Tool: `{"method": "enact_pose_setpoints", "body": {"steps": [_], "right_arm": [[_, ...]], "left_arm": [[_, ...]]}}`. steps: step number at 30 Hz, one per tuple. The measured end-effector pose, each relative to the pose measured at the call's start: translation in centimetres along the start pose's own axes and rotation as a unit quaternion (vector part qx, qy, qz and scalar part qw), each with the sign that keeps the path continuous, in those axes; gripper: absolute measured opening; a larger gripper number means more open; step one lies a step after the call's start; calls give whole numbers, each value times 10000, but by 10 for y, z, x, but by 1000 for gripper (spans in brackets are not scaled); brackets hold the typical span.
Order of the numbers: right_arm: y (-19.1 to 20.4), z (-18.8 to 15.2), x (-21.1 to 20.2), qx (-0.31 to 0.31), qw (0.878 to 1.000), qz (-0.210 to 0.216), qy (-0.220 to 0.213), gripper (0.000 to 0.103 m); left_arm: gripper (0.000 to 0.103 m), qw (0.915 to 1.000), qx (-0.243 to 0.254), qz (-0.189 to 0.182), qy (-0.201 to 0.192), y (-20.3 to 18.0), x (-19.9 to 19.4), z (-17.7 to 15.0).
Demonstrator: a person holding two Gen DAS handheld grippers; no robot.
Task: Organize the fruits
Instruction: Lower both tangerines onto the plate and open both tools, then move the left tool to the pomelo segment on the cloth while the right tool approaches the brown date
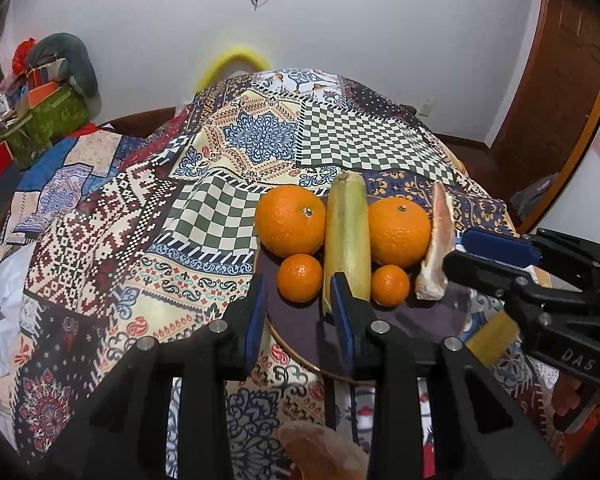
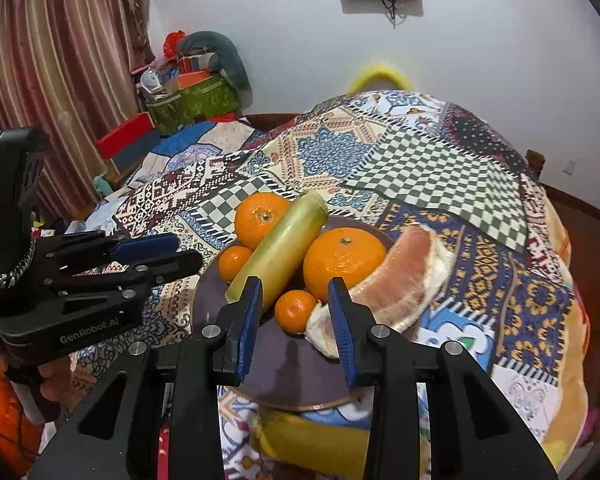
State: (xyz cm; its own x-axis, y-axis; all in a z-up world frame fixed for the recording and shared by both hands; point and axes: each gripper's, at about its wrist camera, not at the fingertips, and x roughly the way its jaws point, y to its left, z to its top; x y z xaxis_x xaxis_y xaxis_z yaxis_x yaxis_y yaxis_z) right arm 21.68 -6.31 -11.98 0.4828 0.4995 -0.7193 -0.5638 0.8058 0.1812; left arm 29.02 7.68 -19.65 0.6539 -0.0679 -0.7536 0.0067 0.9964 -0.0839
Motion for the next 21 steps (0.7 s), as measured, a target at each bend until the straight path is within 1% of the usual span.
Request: {"method": "enact_pose_setpoints", "body": {"steps": [7,12,15,20,21], "right_arm": [[-8,-13,-27,86,9997,-216,0,32],[-11,-32,-39,153,9993,-308,148,34],[-9,-47,-41,178,9989,-319,289,34],[-8,-69,-38,263,9978,-265,541,34],[-8,-73,-38,287,9976,-243,586,34]], "left_arm": [[32,10000,-1,-46,-36,-8,-26,-12],[32,9999,58,-76,50,-17,-38,-27],[33,9998,59,-83,142,-20,-42,-39],[34,9991,16,-100,417,-21,-41,-60],[36,9990,15,-90,446,-21,-41,-63]]}}
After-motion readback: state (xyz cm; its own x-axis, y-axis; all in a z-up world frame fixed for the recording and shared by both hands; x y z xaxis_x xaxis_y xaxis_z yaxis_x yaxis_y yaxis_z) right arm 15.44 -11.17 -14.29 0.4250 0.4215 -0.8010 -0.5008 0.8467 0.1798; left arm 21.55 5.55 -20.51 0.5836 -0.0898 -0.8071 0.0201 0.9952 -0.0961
